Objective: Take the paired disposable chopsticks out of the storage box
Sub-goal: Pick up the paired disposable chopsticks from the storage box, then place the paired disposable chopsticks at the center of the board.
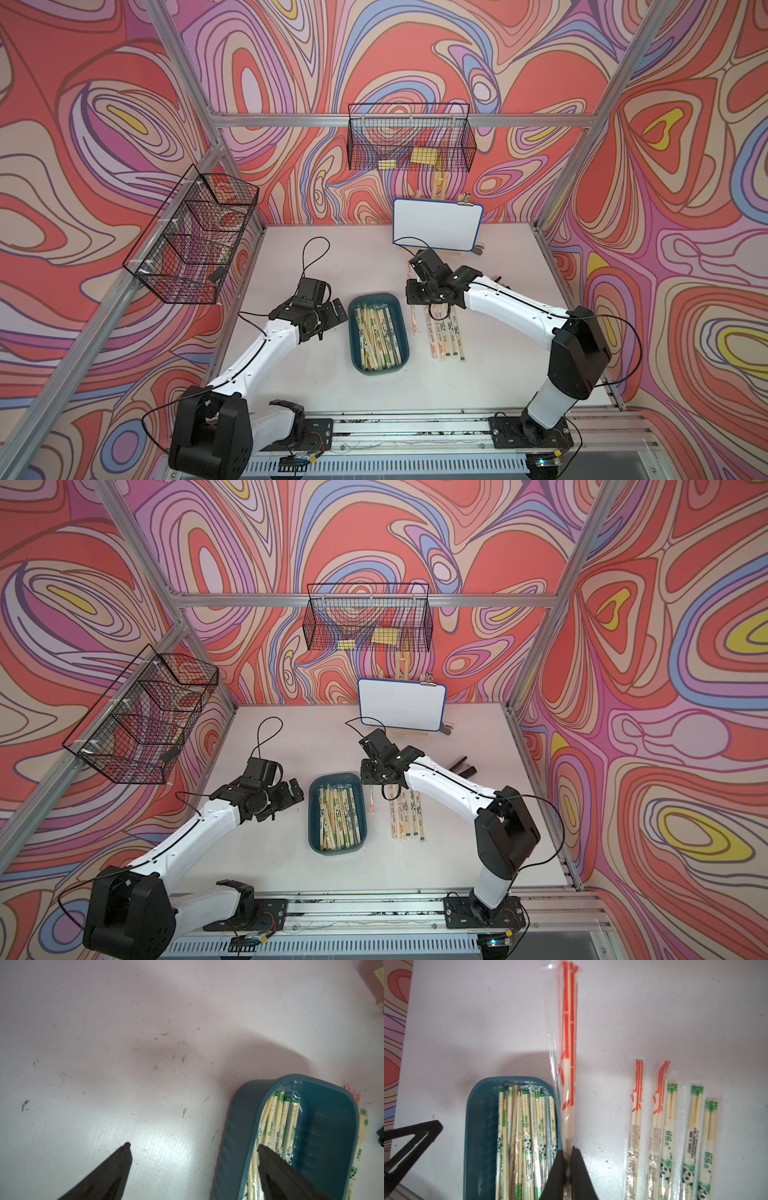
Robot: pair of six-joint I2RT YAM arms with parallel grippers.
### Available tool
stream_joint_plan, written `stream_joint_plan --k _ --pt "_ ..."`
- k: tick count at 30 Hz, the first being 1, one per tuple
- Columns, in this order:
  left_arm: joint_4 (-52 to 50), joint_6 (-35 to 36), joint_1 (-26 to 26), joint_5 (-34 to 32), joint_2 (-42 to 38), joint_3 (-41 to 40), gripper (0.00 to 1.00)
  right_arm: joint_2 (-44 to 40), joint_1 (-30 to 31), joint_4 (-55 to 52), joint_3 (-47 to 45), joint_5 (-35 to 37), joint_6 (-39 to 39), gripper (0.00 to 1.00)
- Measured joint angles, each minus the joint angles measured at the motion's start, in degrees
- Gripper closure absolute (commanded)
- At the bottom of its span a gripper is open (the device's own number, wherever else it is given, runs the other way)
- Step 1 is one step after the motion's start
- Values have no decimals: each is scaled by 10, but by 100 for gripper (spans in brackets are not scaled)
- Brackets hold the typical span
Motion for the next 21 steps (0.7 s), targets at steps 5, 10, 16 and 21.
stream_joint_plan --k 5,10,16,21 --pt "0 0 0 2 0 0 0 18 1 -3 -29 5 -1 100" --pt "0 0 0 3 0 0 0 54 1 1 -44 6 -1 100" --pt "0 0 0 4 0 0 0 79 1 0 -55 13 -5 100" --pt "0 0 0 4 0 0 0 87 1 -1 -55 28 -10 100"
